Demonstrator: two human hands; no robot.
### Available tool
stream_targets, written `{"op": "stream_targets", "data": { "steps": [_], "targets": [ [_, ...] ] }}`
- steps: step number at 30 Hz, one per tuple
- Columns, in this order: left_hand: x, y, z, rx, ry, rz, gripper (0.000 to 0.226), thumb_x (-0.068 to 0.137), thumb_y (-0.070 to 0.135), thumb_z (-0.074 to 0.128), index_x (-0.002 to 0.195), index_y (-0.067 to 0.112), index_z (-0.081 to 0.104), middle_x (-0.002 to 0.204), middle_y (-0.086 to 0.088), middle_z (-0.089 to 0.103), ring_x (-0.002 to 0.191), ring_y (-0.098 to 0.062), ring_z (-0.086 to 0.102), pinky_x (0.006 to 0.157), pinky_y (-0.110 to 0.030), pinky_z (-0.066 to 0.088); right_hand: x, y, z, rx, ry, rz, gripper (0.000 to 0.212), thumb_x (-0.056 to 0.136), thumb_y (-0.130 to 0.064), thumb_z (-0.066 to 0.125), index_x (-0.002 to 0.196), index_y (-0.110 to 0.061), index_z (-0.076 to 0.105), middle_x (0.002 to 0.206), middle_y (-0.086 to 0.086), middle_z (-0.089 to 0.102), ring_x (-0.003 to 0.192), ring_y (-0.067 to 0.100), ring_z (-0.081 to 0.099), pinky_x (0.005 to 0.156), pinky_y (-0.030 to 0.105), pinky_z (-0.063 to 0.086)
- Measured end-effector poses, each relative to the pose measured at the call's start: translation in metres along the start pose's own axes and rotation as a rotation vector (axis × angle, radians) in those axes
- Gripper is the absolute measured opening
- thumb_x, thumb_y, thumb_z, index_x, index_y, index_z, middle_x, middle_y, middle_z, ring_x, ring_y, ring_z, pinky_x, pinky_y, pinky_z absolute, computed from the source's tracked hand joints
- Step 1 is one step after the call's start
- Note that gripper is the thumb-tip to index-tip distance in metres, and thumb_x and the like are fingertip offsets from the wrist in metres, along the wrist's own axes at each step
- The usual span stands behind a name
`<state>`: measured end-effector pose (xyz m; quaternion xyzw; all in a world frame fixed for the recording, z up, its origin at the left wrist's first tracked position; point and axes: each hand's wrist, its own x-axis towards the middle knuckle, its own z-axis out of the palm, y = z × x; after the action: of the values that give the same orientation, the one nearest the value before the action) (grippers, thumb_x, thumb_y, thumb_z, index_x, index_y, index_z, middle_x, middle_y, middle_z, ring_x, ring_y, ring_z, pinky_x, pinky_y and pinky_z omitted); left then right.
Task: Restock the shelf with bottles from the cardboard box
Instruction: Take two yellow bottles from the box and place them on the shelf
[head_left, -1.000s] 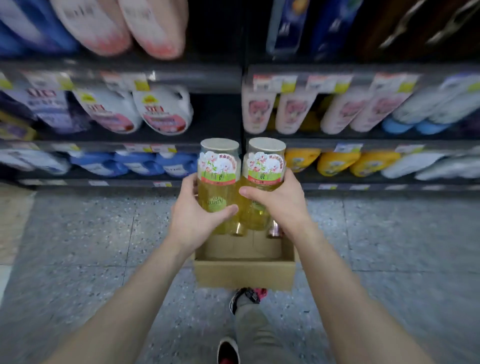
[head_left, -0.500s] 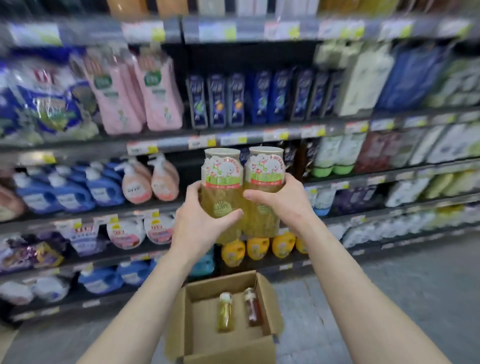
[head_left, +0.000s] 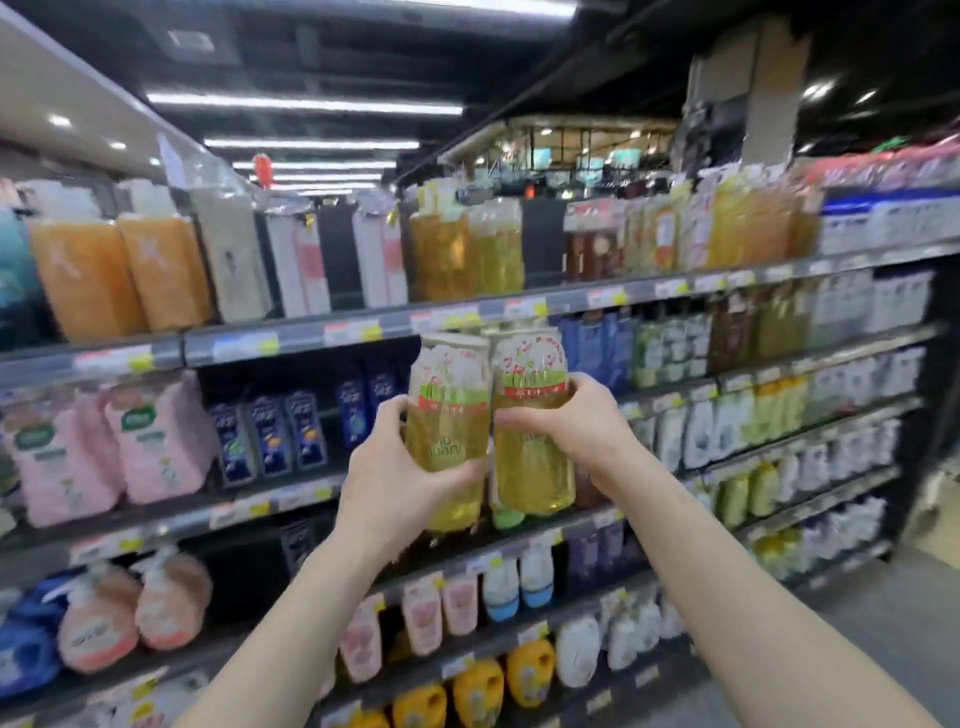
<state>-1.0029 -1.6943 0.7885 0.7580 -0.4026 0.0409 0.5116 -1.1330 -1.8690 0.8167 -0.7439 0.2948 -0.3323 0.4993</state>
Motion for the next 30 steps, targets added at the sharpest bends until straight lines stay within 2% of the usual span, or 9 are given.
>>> {"op": "stream_targets", "data": {
  "steps": [2,6,13,17,21,23,25,27,30],
  "targets": [
    [0.015,0.021,0.034,0.013,0.009,0.015,0.081,0.057,0.068,0.089,0.121,0.05,0.042,0.102,0.028,0.065,0.094,0.008,0.063,0.08,-0.029,0.057,0.028,0.004,-0.039,-0.028,0.009,-0.019,0.072,0.05,-0.048,0.101,0.11,-0.029,0.065,0.105,-0.009,0.077,0.098,0.011,0.074,0.09,0.041,0.063],
    [0.042,0.058,0.102,0.007,0.025,0.023,0.079,0.061,0.059,0.092,0.12,0.049,0.042,0.101,0.028,0.063,0.094,0.006,0.062,0.077,-0.028,0.055,0.076,0.017,-0.108,-0.103,0.013,-0.067,0.082,0.049,-0.054,0.099,0.118,-0.026,0.063,0.109,-0.01,0.074,0.099,0.009,0.072,0.089,0.037,0.062],
    [0.104,0.089,0.181,0.029,0.064,-0.004,0.087,0.059,0.062,0.09,0.131,0.044,0.044,0.108,0.024,0.065,0.099,-0.001,0.064,0.083,-0.036,0.058,0.157,0.041,-0.177,-0.076,0.018,-0.085,0.074,0.057,-0.045,0.1,0.116,-0.024,0.061,0.108,-0.009,0.073,0.099,0.008,0.071,0.087,0.035,0.061],
    [0.143,0.089,0.206,0.033,0.099,-0.009,0.093,0.055,0.068,0.088,0.134,0.045,0.044,0.108,0.024,0.065,0.099,0.002,0.063,0.084,-0.034,0.058,0.209,0.045,-0.192,-0.02,-0.006,-0.113,0.069,0.06,-0.037,0.101,0.117,-0.022,0.064,0.105,-0.01,0.076,0.098,0.008,0.073,0.085,0.031,0.061],
    [0.186,0.083,0.224,0.051,0.115,0.015,0.087,0.054,0.071,0.085,0.127,0.047,0.045,0.106,0.026,0.065,0.096,0.002,0.065,0.085,-0.038,0.06,0.264,0.037,-0.194,-0.025,-0.008,-0.177,0.071,0.06,-0.037,0.101,0.119,-0.022,0.065,0.106,-0.009,0.076,0.097,0.007,0.072,0.077,0.025,0.058],
    [0.211,0.081,0.23,0.062,0.137,0.034,0.088,0.053,0.075,0.083,0.126,0.049,0.041,0.109,0.024,0.064,0.097,-0.002,0.066,0.084,-0.038,0.06,0.293,0.033,-0.192,-0.052,0.011,-0.222,0.077,0.058,-0.041,0.101,0.123,-0.021,0.063,0.11,-0.007,0.075,0.1,0.01,0.072,0.085,0.032,0.061],
    [0.238,0.08,0.233,0.042,0.16,0.047,0.086,0.056,0.071,0.085,0.124,0.05,0.038,0.108,0.025,0.062,0.096,0.001,0.065,0.079,-0.034,0.059,0.321,0.026,-0.189,-0.076,0.03,-0.26,0.081,0.058,-0.042,0.101,0.125,-0.02,0.062,0.111,-0.006,0.075,0.102,0.012,0.072,0.091,0.039,0.062],
    [0.26,0.082,0.235,0.024,0.162,0.058,0.083,0.062,0.062,0.089,0.126,0.047,0.039,0.104,0.028,0.059,0.093,0.009,0.058,0.076,-0.029,0.056,0.346,0.02,-0.188,-0.059,0.026,-0.272,0.082,0.058,-0.041,0.102,0.127,-0.018,0.061,0.111,-0.006,0.074,0.103,0.014,0.072,0.091,0.04,0.063],
    [0.291,0.084,0.238,0.015,0.191,0.077,0.084,0.064,0.058,0.09,0.13,0.044,0.041,0.106,0.028,0.06,0.096,0.009,0.057,0.077,-0.027,0.056,0.384,0.011,-0.184,-0.018,0.041,-0.295,0.092,0.055,-0.044,0.102,0.13,-0.015,0.056,0.114,-0.004,0.072,0.106,0.016,0.071,0.091,0.039,0.062]
  ]
}}
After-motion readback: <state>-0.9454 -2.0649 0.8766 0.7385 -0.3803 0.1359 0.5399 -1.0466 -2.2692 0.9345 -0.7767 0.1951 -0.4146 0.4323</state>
